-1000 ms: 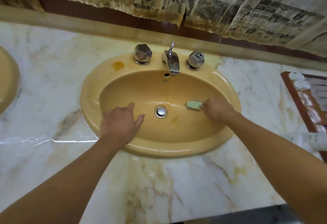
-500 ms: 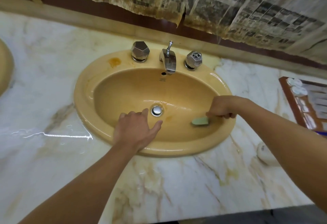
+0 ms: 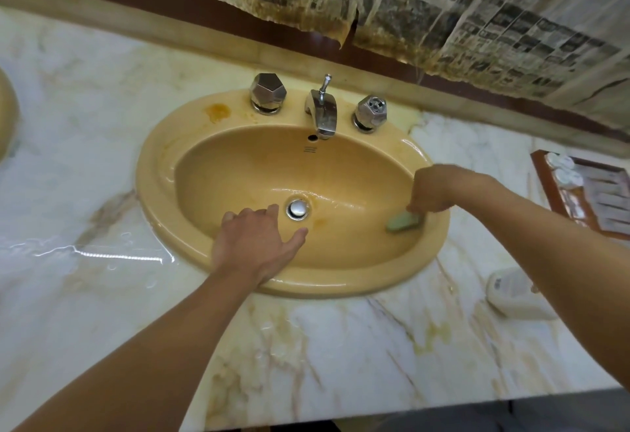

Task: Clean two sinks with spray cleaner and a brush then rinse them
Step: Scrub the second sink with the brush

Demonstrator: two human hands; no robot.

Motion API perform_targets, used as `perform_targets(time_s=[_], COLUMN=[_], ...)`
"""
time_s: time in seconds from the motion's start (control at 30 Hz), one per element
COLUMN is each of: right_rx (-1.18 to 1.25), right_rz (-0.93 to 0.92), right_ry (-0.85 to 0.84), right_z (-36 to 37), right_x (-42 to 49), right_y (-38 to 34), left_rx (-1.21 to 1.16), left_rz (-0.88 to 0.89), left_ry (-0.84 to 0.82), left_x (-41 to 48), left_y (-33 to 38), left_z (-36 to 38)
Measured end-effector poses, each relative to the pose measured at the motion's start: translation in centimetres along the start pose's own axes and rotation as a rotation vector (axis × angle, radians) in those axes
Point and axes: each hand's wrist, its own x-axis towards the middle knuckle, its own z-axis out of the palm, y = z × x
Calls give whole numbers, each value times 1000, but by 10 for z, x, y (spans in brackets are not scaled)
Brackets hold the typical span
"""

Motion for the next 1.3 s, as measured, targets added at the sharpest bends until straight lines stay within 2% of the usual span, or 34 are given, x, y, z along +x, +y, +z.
perform_targets(time_s=[0.07, 0.1, 0.17, 0.2, 0.3, 0.33, 0.4, 0.43, 0.53, 0.57, 0.67, 0.77, 0.87, 0.97, 1.0, 1.07, 1.1, 1.17, 1.2, 1.27, 1.3], right_rx=[-22, -18, 23, 42, 59, 90, 170, 199, 169, 173, 344, 339, 429, 241, 264, 356, 341, 236, 244, 357, 378], right_rz=[30, 29, 38, 57, 95, 96, 104, 136, 201, 177, 126, 92, 63, 102, 70, 0, 4, 62, 59, -3, -5], right_ry=[145, 133, -50, -86, 79, 38, -202, -264, -93, -87, -293, -166, -285, -47, -82, -264, -261, -102, -115, -356, -414], right_z=[-4, -4, -6, -4, -3, -4, -7, -8, -12, -10, -1, 11, 23, 20, 18, 16, 15, 11, 10, 8, 8], right_x=[-2, -5, -10, -10, -6, -7, -13, -15, -16, -14, -14, -13, -11, -12, -13, -12, -12, -11, -10, -9, -7], right_y=[4, 4, 2, 3, 13, 14, 9, 8, 10, 11, 9, 8, 0, -11, -16, -23, -25, -26, -26, -27, -26], left_rx=[4, 8, 13, 13, 4, 1, 2, -1, -34, -60, -114, -139, -150, -161, -163, -167, -171, -181, -185, -186, -186], left_rz=[7, 9, 11, 12, 11, 12, 15, 15, 8, 10, 26, 35, 38, 34, 32, 28, 26, 20, 18, 19, 21], left_ry=[12, 21, 35, 38, 40, 45, 66, 72, 114, 139, 217, 243, 269, 277, 279, 281, 283, 294, 301, 318, 326], left_x=[2, 3, 5, 5, 4, 5, 5, 4, -1, -2, 1, 6, 8, 7, 7, 7, 6, 6, 5, 6, 6], left_y=[-1, -2, -3, -4, -3, -3, -4, -4, -3, -3, -6, -9, -10, -9, -9, -10, -9, -9, -9, -10, -10], left_z=[3, 5, 9, 9, 9, 10, 11, 11, 7, 8, 14, 23, 26, 25, 26, 25, 24, 25, 25, 27, 27])
